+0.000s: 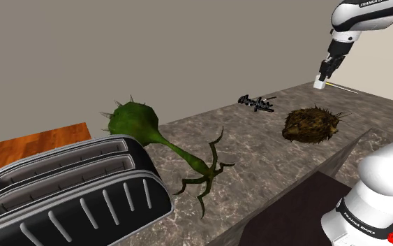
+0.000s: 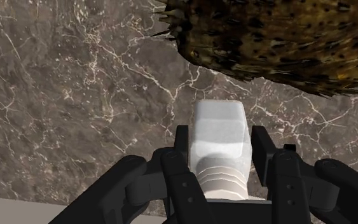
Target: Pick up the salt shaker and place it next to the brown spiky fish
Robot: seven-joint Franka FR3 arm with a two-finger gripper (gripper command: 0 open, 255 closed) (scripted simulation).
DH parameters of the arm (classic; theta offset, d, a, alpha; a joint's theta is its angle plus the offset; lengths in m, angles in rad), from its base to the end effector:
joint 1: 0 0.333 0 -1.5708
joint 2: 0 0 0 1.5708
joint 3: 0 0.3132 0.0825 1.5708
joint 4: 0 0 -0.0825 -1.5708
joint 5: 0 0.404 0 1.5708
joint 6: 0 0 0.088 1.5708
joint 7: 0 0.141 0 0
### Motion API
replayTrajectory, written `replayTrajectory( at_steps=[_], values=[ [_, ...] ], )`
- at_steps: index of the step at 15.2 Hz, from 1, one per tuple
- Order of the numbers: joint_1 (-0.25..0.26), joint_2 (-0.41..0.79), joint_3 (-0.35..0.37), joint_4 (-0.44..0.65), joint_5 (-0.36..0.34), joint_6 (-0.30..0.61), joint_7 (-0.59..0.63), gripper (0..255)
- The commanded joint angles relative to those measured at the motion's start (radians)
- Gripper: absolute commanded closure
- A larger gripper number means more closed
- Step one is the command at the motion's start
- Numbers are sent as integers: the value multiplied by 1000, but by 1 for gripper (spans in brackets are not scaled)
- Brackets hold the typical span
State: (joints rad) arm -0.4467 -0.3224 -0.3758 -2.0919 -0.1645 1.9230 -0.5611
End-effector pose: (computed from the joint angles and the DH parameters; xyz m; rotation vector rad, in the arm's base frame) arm 0.3218 -0.3902 0.5190 3.0064 -0.3092 0.1181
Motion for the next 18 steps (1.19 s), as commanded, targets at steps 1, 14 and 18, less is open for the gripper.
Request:
replayTrajectory(
  at_steps=[1, 14, 18],
  values=[
    [-13, 25, -39, 30, 5, 0, -57, 255],
    [-103, 320, -258, 309, 177, -1, -423, 255],
    [-104, 322, -258, 257, 179, 52, -425, 255]
  ],
)
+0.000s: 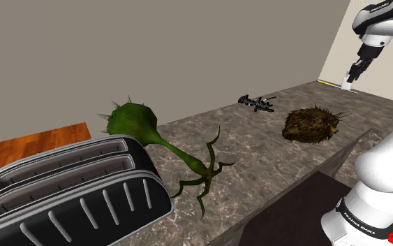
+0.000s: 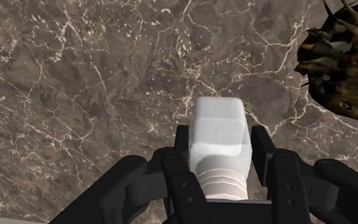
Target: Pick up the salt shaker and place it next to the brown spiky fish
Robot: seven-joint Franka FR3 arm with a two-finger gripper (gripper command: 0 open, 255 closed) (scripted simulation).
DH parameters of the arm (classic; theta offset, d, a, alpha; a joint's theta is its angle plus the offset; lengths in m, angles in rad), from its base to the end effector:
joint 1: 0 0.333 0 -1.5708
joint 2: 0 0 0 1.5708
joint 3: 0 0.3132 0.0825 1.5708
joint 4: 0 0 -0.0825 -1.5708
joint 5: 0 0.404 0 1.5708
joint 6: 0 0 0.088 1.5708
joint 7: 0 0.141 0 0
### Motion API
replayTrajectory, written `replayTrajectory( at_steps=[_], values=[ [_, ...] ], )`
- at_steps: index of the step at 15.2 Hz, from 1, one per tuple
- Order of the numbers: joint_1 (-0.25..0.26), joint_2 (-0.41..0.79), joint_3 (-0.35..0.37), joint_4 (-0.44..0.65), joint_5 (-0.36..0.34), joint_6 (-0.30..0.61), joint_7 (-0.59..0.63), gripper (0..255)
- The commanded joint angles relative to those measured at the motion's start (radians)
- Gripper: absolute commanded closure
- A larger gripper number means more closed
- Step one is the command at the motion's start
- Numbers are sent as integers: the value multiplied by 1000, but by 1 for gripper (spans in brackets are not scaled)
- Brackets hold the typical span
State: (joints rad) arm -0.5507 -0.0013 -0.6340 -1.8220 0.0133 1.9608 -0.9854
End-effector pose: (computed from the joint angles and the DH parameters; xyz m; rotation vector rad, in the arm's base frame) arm 0.2273 -0.5562 0.4989 3.0063 -0.3070 0.1168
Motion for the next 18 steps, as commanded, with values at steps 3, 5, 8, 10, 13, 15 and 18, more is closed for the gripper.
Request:
replayTrajectory(
  at_steps=[3, 5, 8, 10, 13, 15, 18],
  values=[
    [0, 6, 0, -49, 4, 54, -3, 255],
    [-1, 10, -1, -72, 8, 80, -6, 255],
    [-2, 18, -2, -104, 14, 120, -10, 255],
    [-3, 25, -2, -125, 19, 145, -14, 255],
    [-4, 37, -3, -154, 29, 184, -21, 255],
    [-5, 47, -3, -172, 36, 210, -27, 255],
    [-7, 63, -3, -198, 50, 248, -36, 255]
  ],
)
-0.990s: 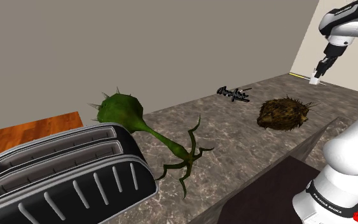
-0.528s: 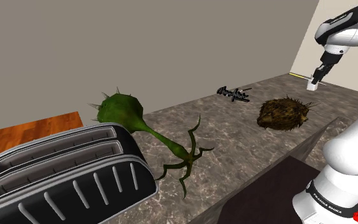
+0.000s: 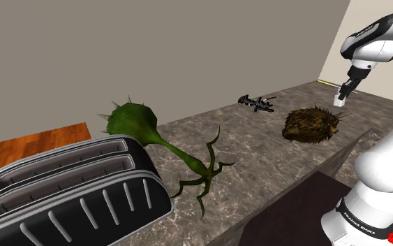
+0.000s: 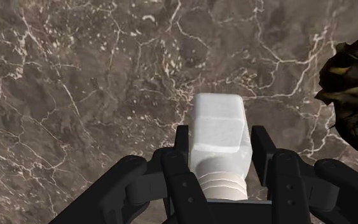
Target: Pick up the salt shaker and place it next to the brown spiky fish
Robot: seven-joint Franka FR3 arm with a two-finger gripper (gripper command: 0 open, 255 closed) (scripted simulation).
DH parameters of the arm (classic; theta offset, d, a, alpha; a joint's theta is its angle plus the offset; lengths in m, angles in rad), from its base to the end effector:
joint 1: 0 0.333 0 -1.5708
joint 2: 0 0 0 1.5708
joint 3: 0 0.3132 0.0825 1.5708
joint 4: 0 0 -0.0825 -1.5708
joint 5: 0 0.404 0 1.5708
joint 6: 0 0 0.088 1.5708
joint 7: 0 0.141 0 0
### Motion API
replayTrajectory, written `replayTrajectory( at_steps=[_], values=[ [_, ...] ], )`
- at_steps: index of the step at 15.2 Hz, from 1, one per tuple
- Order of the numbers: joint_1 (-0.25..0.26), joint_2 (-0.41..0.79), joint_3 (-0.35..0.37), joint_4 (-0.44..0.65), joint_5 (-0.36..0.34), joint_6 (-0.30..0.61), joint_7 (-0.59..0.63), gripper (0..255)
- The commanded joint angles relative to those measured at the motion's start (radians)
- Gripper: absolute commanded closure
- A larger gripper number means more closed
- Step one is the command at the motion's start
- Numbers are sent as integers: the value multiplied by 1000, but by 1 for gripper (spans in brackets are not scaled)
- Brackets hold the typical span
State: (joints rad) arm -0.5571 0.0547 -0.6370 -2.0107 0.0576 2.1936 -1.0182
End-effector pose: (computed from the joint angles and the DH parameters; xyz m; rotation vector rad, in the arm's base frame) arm 0.2261 -0.5546 0.3998 3.0067 -0.3066 0.1170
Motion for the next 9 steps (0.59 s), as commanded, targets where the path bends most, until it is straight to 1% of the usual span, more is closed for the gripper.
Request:
replayTrajectory(
  at_steps=[1, 9],
  values=[
    [-1, 13, 1, -17, 10, 27, -7, 255],
    [-9, 67, 6, -74, 59, 126, -41, 255]
  ],
)
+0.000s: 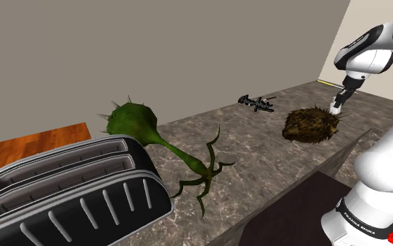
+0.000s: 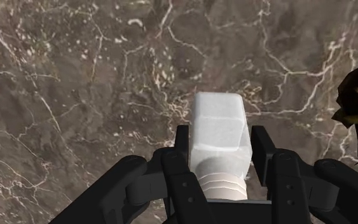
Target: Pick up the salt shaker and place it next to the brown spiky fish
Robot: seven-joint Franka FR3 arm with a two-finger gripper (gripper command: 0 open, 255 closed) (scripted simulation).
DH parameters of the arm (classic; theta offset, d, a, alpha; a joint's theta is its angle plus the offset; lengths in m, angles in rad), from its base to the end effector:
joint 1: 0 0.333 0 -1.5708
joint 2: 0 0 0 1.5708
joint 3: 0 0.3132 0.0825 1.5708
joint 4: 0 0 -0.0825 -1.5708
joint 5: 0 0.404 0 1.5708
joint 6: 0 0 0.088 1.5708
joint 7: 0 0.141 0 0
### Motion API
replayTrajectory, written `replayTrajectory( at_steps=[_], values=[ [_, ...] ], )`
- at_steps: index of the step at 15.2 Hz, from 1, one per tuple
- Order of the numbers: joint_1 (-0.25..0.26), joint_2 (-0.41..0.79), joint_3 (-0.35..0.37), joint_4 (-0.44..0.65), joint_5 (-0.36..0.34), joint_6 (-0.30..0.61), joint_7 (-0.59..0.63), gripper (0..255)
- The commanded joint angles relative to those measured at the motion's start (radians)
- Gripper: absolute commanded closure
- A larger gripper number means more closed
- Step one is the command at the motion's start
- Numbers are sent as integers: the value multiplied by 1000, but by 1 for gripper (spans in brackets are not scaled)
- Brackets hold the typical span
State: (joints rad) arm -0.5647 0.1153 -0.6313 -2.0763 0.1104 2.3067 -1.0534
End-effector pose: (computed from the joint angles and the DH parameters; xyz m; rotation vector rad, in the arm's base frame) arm 0.2265 -0.5536 0.3498 3.0065 -0.3065 0.1171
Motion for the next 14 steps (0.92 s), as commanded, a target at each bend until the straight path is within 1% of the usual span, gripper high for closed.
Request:
replayTrajectory(
  at_steps=[1, 8, 14],
  values=[
    [-3, 14, 2, -14, 14, 25, -11, 255],
    [-17, 75, 17, -50, 74, 108, -53, 255],
    [-17, 75, 17, -50, 74, 108, -53, 255]
  ],
)
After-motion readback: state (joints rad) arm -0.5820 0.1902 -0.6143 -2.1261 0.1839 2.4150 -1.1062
